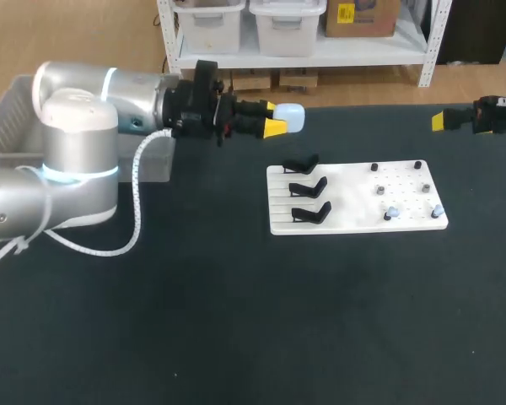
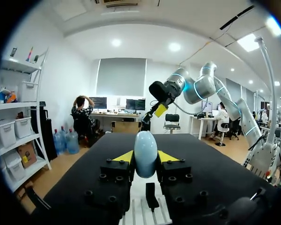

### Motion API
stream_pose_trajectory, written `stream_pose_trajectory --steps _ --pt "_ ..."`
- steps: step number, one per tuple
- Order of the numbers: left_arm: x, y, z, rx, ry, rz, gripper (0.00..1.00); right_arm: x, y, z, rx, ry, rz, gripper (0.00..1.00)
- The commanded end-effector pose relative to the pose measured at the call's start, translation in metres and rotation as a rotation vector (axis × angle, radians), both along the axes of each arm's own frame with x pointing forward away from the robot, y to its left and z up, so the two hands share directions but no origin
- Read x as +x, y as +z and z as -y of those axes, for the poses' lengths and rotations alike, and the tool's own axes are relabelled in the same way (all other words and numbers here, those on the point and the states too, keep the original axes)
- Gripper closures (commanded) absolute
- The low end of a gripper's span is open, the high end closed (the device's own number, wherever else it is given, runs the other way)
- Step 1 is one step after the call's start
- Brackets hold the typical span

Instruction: Pick up each earbud case from the left stands, insert the matching earbuds, close the lid, and place the case in the box.

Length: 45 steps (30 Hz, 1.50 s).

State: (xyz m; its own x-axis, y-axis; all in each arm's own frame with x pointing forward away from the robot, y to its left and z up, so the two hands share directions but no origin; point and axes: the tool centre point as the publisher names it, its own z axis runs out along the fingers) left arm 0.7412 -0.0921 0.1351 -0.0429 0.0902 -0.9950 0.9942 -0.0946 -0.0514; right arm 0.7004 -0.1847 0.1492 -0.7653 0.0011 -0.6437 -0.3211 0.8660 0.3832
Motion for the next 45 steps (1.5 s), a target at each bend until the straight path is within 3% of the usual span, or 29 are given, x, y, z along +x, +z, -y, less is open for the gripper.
stream_pose_trajectory --steps 1,15,24,33,37,45 --pt "-0.007 0.002 -0.003 -0.003 0.055 0.008 1.0 0.0 0.0 0.0 0.0 0.0 0.0 0.0" --pt "-0.01 0.003 -0.005 -0.014 0.029 0.007 1.0 0.0 0.0 0.0 0.0 0.0 0.0 0.0" --pt "-0.01 0.003 -0.005 -0.014 0.029 0.007 1.0 -0.02 0.023 -0.062 -0.02 0.193 0.066 0.0" --pt "-0.01 0.003 -0.005 -0.014 0.029 0.007 1.0 -0.041 0.037 -0.119 0.009 0.313 0.041 0.0" --pt "-0.01 0.003 -0.005 -0.014 0.029 0.007 1.0 -0.043 0.041 -0.143 0.046 0.359 0.016 0.0" --pt "-0.01 0.003 -0.005 -0.014 0.029 0.007 1.0 -0.042 0.042 -0.184 0.017 0.426 -0.003 0.0"
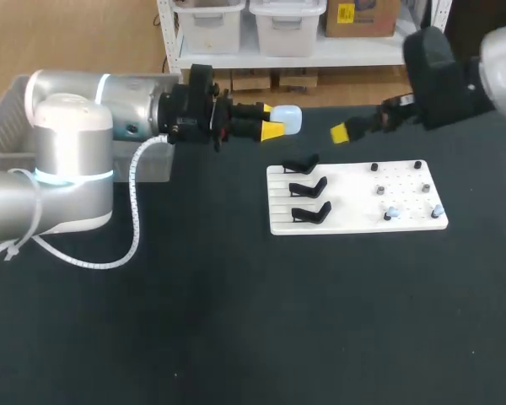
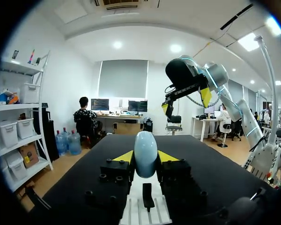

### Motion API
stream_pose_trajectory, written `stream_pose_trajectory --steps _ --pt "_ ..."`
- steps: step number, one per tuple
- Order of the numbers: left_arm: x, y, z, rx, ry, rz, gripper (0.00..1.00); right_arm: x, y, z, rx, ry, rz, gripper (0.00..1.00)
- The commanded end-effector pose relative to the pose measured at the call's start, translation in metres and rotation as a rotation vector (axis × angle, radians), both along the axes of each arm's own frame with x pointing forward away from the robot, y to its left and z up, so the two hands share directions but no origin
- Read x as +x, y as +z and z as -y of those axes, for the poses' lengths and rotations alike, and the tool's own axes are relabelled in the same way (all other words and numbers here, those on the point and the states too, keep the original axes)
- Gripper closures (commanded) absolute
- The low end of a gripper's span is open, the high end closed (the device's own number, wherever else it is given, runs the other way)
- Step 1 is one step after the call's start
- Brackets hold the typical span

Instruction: Pick up each earbud case from the left stands, insert the matching earbuds, close the lid, and place the case in the box.

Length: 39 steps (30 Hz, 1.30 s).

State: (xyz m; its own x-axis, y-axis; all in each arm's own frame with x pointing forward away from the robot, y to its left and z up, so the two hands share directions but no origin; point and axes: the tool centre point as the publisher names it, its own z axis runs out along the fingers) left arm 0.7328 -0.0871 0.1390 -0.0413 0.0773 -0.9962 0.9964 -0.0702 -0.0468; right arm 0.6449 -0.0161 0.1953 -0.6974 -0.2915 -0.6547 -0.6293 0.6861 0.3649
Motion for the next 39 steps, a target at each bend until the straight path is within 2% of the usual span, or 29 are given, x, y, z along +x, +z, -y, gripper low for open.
stream_pose_trajectory --steps 1,15,23,39 --pt "-0.001 -0.001 0.0 -0.003 0.004 0.003 1.0 0.015 -0.006 -0.02 0.022 0.044 -0.028 0.0" --pt "-0.001 -0.001 0.0 -0.003 0.004 0.003 1.0 0.022 -0.015 -0.053 -0.01 0.075 -0.043 0.0" --pt "-0.001 -0.001 0.0 -0.003 0.004 0.003 1.0 0.032 -0.024 -0.061 -0.042 0.046 -0.056 0.0" --pt "-0.001 -0.001 0.0 -0.003 0.004 0.003 1.0 0.051 -0.043 -0.06 -0.047 -0.005 -0.092 0.0"
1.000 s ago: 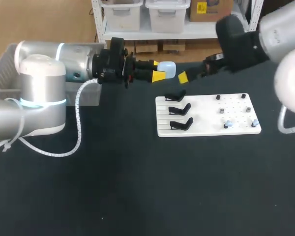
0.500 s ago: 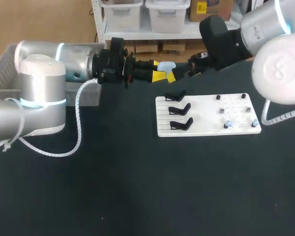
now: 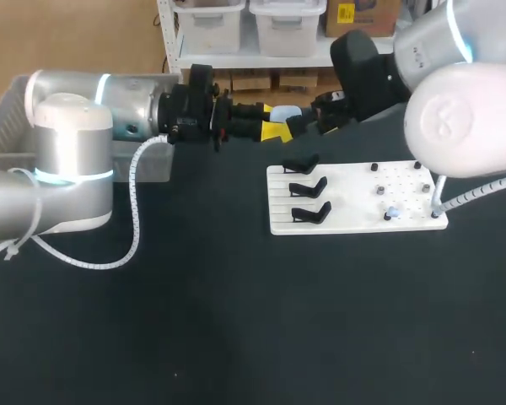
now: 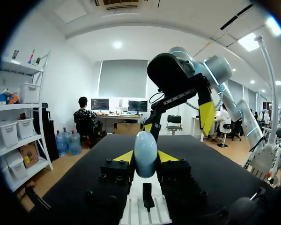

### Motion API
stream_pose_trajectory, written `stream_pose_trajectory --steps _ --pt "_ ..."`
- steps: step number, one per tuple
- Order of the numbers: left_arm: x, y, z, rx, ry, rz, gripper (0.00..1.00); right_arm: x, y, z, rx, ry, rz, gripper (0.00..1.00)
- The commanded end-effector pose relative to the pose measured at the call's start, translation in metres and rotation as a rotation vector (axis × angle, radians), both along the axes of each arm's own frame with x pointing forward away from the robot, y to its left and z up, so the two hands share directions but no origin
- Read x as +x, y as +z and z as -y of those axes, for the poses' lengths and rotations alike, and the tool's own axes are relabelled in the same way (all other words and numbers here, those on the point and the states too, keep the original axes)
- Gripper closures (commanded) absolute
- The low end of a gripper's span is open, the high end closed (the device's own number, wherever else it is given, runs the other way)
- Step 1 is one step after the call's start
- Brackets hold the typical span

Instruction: Pick up each earbud case from the left stands, insert the matching earbuds, close the lid, and place the case in the box.

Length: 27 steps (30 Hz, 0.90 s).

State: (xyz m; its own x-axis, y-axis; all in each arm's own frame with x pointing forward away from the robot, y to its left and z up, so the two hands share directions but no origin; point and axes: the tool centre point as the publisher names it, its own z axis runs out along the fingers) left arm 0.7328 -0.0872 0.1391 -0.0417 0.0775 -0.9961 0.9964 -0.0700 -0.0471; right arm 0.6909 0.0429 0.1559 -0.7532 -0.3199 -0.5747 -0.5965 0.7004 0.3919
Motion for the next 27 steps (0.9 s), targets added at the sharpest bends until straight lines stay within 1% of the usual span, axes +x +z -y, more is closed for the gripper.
stream_pose_trajectory --steps 1,15,27 --pt "-0.001 -0.001 0.0 -0.003 0.004 0.004 1.0 0.006 -0.004 0.0 -0.005 -0.013 -0.001 0.0" --pt "-0.001 -0.001 0.0 -0.003 0.004 0.004 1.0 0.025 -0.014 0.003 0.0 -0.06 -0.005 0.0" --pt "-0.001 -0.001 0.0 -0.003 0.004 0.004 1.0 0.036 -0.021 0.008 0.007 -0.102 -0.016 0.0"
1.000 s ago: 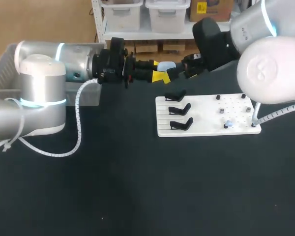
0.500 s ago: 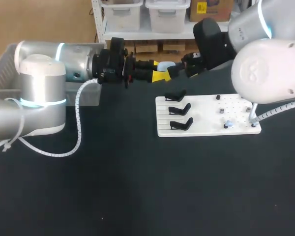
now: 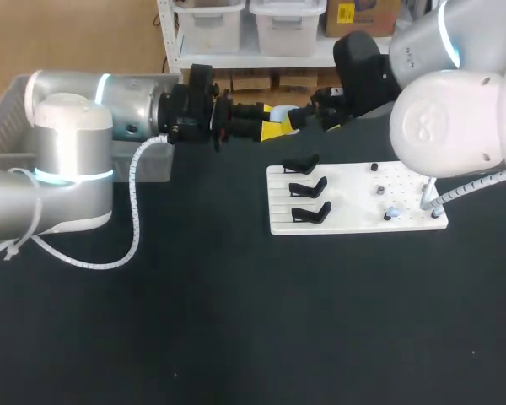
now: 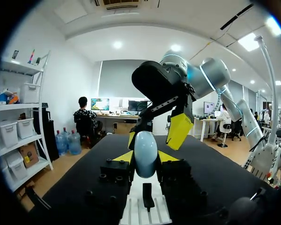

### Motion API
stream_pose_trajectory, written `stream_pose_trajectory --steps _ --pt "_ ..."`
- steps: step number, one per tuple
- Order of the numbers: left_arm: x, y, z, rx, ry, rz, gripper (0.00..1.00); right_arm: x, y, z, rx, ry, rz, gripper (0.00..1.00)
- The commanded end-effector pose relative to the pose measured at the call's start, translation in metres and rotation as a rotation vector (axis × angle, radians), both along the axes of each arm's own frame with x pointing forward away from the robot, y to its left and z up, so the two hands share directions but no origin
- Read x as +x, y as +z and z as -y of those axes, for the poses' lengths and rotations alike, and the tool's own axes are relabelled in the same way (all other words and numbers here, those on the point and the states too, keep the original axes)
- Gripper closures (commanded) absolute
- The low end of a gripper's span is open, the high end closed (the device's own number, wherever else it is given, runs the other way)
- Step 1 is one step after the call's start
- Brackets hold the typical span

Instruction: Pick up each earbud case from the left stands, insert the matching earbuds, close the lid, and place the case in the box.

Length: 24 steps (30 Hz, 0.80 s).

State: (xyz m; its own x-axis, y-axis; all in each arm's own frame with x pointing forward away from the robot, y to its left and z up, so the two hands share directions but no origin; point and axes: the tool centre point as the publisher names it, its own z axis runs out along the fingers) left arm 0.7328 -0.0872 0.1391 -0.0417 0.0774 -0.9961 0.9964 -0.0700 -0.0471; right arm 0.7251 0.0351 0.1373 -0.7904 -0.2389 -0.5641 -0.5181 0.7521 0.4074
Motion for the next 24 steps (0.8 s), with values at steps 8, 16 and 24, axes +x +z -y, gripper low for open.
stream_pose_trajectory --steps 8,16,24 --pt "-0.001 -0.001 0.0 -0.003 0.004 0.004 1.0 0.006 -0.004 0.001 -0.01 -0.013 0.0 0.0" --pt "-0.001 -0.001 0.0 -0.003 0.004 0.004 1.0 0.011 0.001 0.001 -0.014 -0.026 0.018 0.0" --pt "-0.001 -0.001 0.0 -0.003 0.004 0.004 1.0 0.02 0.011 0.006 -0.019 -0.053 0.044 0.0"
